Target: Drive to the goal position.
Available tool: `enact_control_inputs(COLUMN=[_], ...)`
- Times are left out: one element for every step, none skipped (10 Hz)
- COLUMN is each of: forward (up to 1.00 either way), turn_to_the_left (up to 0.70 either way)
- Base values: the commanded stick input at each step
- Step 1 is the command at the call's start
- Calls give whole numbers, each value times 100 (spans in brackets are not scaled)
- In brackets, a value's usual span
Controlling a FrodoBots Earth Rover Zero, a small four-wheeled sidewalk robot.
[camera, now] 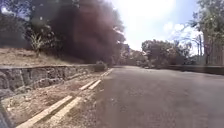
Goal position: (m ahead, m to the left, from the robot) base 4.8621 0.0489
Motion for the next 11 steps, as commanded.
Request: enact_control_inputs(forward=[50, 50, 50, 50, 50, 50, 50, 50, 50, 50, 50], turn_to_the_left=[0, 0, 0, 0, 0, 0, 0, 0, 0, 0, 0])
